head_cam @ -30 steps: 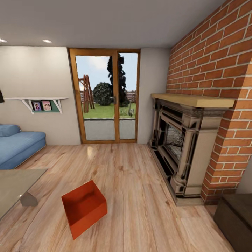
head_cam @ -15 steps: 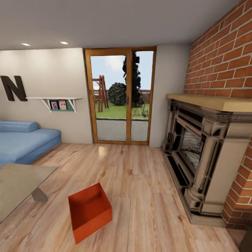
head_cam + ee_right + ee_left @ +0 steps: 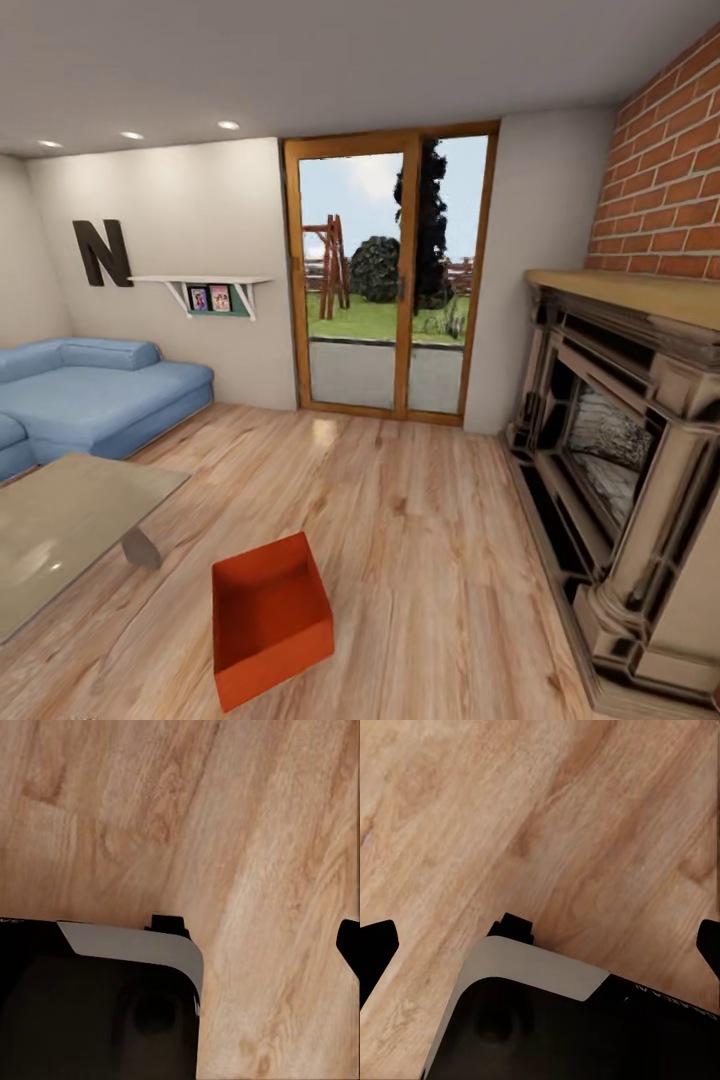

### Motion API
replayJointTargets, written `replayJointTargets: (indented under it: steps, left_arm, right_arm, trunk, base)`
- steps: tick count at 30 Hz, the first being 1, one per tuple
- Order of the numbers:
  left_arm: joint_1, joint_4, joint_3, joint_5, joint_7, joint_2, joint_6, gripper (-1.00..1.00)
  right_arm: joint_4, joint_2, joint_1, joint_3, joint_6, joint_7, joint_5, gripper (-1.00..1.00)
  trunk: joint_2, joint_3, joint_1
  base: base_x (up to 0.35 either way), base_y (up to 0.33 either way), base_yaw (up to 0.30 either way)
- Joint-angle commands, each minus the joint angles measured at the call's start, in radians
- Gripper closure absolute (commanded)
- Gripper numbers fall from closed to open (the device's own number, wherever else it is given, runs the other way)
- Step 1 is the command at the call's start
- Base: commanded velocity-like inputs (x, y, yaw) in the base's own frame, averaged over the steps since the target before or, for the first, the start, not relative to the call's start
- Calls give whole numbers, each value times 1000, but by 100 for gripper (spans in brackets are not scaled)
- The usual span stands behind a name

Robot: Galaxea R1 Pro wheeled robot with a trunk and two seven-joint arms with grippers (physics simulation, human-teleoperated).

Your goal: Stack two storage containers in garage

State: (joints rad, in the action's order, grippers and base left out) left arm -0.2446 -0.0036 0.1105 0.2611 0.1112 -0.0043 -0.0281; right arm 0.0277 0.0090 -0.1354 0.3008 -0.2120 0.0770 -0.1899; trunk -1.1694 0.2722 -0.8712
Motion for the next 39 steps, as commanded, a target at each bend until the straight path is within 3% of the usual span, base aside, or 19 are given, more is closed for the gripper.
replayJointTargets:
  steps: [1,28,39]
  left_arm:
    - [-1,1,8,0,2,0,-3,-100]
    - [-1,1,8,1,2,0,-14,-100]
    - [-1,1,9,5,2,1,-18,-100]
  right_arm:
    - [3,0,-1,8,-6,1,-10,-100]
    - [3,0,-1,9,-6,1,-10,-100]
    - [3,0,-1,9,-6,-6,-6,-100]
  trunk:
    - [-1,1,-1]
    - [-1,1,-1]
    - [-1,1,-1]
  base:
    - [274,-197,269]
    - [271,-196,269]
    - [75,-45,269]
